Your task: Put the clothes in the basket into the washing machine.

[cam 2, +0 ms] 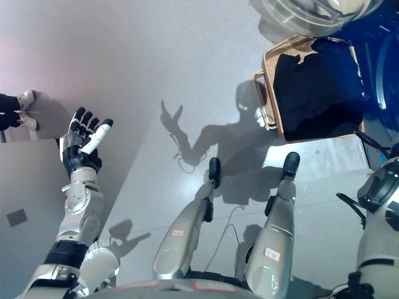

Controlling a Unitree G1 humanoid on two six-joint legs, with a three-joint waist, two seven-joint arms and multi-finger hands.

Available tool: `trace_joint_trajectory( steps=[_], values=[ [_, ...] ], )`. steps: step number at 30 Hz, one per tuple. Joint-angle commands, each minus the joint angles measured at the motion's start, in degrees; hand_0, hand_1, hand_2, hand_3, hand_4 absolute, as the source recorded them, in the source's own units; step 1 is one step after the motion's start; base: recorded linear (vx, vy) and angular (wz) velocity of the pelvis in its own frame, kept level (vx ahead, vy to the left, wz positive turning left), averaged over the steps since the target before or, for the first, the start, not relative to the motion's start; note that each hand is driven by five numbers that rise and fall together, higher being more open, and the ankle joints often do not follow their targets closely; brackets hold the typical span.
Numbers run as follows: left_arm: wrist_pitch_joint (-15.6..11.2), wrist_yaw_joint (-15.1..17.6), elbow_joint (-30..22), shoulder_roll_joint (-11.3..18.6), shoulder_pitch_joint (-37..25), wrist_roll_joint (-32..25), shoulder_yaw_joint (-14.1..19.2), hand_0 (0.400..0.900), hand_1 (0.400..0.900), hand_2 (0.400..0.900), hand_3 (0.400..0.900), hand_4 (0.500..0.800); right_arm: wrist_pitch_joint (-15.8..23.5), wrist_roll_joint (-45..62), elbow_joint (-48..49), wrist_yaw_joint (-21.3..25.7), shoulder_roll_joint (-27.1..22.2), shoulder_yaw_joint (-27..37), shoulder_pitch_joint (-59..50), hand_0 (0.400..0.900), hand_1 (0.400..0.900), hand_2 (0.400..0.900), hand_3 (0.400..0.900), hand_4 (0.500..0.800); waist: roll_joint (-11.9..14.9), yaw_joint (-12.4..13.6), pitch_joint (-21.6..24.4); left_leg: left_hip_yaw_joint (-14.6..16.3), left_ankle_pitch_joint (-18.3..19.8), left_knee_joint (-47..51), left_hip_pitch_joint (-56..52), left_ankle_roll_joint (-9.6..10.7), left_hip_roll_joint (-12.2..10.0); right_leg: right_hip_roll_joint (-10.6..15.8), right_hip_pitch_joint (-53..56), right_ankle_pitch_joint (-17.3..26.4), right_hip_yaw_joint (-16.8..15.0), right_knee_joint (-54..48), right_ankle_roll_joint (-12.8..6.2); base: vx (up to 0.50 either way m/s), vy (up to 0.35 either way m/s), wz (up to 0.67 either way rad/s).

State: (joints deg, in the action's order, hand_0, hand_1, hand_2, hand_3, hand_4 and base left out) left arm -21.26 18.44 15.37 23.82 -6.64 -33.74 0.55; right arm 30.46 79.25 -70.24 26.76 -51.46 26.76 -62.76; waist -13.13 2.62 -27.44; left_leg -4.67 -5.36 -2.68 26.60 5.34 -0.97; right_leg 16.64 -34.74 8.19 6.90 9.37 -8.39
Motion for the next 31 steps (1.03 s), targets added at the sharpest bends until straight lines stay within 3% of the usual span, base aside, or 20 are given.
trace_joint_trajectory(
  steps=[1,4,16,25,31],
  values=[
    [-5.41,0.65,-2.52,4.55,3.4,1.12,3.13,0.9,0.9,0.9,0.9,0.8,-3.0,-13.8,-0.39,-2.07,-2.6,-11.16,5.53,0.9,0.9,0.9,0.9,0.8,2.96,0.92,6.36,-2.8,3.19,-0.9,-2.27,3.37,-4.81,2.76,-0.82,-2.76,-3.27,7.06,-2.13,0.01,-0.005,0.06],
    [-5.88,0.02,-1.81,5.15,2.22,1.71,2.16,0.9,0.9,0.9,0.9,0.8,-7.52,-22.24,-1.12,-2.78,-2.1,-15.67,7.72,0.9,0.9,0.9,0.9,0.8,3.55,0.73,5.87,-3.05,3.82,-2.61,-2.12,3.24,-4.53,2.98,0.23,-2.46,-2.99,6.9,-2.12,-0.03,-0.002,0.05],
    [-5.56,-2.15,2.49,6.23,-3.13,1.75,-0.02,0.9,0.9,0.9,0.9,0.8,-17.19,-53.53,-3.17,-2.19,7.22,-29.56,16.73,0.9,0.9,0.9,0.9,0.8,7.36,-0.33,4.79,-2.71,6.08,-6.82,-3.66,2.54,-3.76,2.5,6.88,-0.06,-2.29,2.51,-1.96,-0.02,0.022,-0.05],
    [-3.96,-4.8,6.0,5.32,-2.32,4.53,-0.06,0.9,0.9,0.9,0.9,0.8,-20.51,-71.99,0.36,-4.62,14.73,-37.1,26.17,0.9,0.9,0.9,0.9,0.8,11.09,-1.28,9.0,-1.49,6.88,-5.71,-9.77,2.12,-4.3,2.1,14.1,2.15,-1.41,-2.71,-2.67,0.03,0.024,-0.12],
    [-2.27,-4.91,9.24,4.15,0.13,7.51,1.67,0.9,0.9,0.9,0.9,0.8,-19.33,-73.52,6.93,-6.8,19.87,-35.2,36.11,0.9,0.9,0.9,0.9,0.8,13.78,-2.36,12.38,-1.0,7.88,-4.72,-15.5,1.9,-5.31,0.86,19.79,2.29,-0.88,-5.4,-3.12,0.07,-0.008,-0.08]
  ],
)
